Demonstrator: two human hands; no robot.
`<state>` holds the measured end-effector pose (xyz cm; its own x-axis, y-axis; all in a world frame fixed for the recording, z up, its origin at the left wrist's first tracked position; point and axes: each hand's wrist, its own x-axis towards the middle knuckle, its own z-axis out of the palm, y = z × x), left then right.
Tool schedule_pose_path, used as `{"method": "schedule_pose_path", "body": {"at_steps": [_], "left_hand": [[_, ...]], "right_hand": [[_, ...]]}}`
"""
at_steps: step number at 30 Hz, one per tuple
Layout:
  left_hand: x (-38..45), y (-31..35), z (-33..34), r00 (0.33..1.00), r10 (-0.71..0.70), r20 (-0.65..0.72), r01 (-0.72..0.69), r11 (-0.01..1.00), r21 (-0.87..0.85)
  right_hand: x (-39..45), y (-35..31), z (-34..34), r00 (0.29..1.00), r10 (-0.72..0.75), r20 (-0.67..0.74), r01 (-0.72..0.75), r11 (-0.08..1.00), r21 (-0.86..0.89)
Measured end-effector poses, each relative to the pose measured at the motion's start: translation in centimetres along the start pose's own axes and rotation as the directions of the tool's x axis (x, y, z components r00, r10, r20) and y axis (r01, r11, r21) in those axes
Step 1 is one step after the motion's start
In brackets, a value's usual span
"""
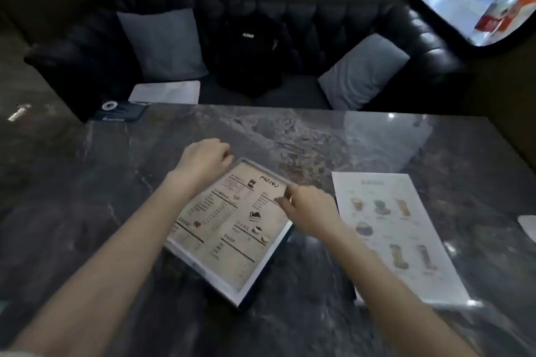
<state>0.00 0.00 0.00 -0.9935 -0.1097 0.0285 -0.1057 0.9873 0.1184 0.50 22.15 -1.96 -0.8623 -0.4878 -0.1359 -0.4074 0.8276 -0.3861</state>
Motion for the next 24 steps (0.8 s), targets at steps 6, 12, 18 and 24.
{"method": "schedule_pose_path", "body": {"at_steps": [6, 12, 18, 24], "left_hand": [[-2.6, -2.7, 6.3, 0.996, -0.058, 0.065, 0.055, 0.998, 0.043], [-4.0, -5.2, 9.4, 0.953, -0.173, 0.247, 0.134, 0.977, 0.167], [-3.5, -5.3, 8.4, 0.882, -0.278, 0.38, 0.352, 0.926, -0.14], [-2.6, -6.0, 7.7, 0.793, -0.347, 0.501, 0.549, 0.763, -0.34]], "right_hand": [[-2.5, 0.0, 7.9, 0.987, 0.036, -0.159, -0.03, 0.999, 0.041], [-4.0, -0.1, 11.6, 0.979, 0.139, -0.15, -0.104, 0.97, 0.221], [-4.1, -0.2, 12.1, 0.97, 0.234, -0.064, -0.168, 0.837, 0.521], [-4.0, -1.3, 12.2, 0.94, 0.341, 0.001, -0.204, 0.562, 0.802]]}}
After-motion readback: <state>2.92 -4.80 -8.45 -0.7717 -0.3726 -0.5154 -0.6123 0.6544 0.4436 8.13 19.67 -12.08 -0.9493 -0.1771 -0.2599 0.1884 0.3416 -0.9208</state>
